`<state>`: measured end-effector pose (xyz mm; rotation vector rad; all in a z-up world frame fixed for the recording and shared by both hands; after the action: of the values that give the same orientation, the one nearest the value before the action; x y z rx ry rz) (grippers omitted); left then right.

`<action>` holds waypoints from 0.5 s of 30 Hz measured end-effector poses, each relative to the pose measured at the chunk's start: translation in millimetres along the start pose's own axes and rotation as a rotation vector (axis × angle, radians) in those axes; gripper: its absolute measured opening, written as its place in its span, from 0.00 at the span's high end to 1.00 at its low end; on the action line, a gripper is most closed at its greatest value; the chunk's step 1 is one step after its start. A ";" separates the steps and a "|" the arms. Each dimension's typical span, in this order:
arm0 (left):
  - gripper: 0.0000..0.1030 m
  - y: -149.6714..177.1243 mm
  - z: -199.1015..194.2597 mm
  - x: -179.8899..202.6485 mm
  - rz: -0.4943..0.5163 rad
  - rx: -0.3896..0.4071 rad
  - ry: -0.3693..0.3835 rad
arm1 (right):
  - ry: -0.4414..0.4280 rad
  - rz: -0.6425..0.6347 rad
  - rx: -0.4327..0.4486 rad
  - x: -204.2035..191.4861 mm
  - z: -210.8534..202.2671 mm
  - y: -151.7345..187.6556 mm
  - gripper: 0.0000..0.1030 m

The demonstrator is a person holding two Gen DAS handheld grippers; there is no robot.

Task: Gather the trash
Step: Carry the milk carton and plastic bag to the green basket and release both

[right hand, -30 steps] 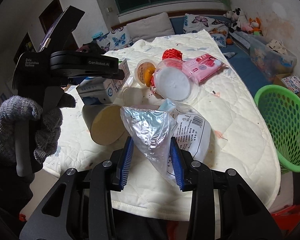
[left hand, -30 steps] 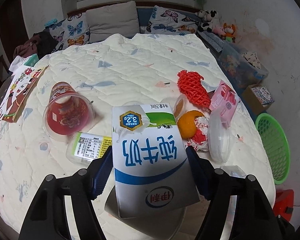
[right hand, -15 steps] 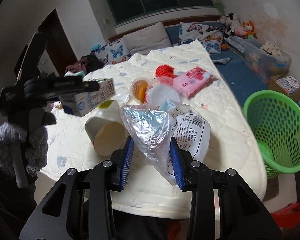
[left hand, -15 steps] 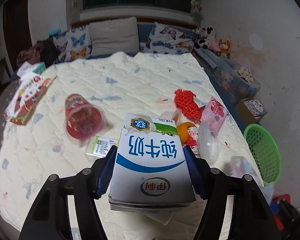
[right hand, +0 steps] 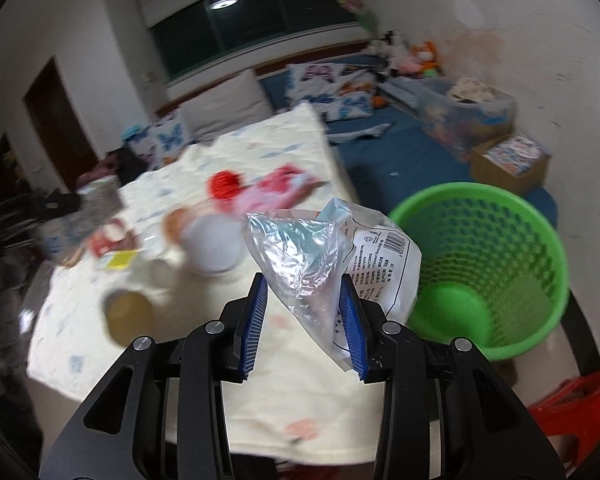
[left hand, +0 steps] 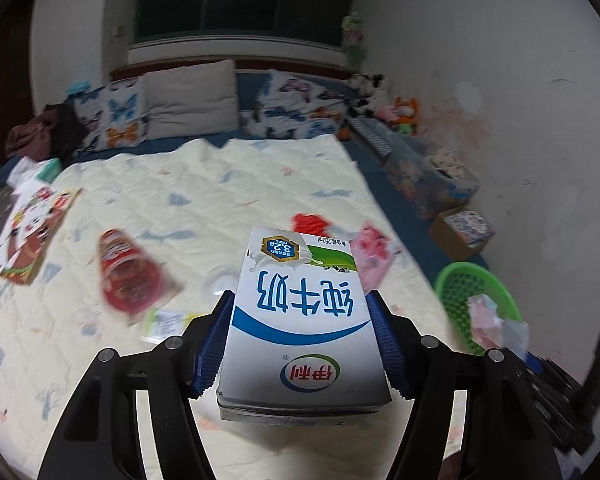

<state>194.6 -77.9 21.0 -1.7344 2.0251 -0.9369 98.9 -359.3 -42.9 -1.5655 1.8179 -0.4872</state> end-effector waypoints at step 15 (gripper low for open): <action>0.38 -16.2 63.5 118.8 0.127 -0.137 0.202 | 0.104 0.143 -0.090 105.6 67.3 5.4 0.52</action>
<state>220.5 -210.2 5.6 -1.6111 2.3480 -0.9884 137.3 -450.4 -119.9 -1.4800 2.0397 -0.4324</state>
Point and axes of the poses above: each gripper's, at about its wrist camera, not at the fingertips, and z roughly the way its jaws point, x to its right, y to its underside, the point moved 6 cm from there along z, roughly the way its jaws point, and after that the axes turned 5 degrees about -x, right-handed, at the moved point
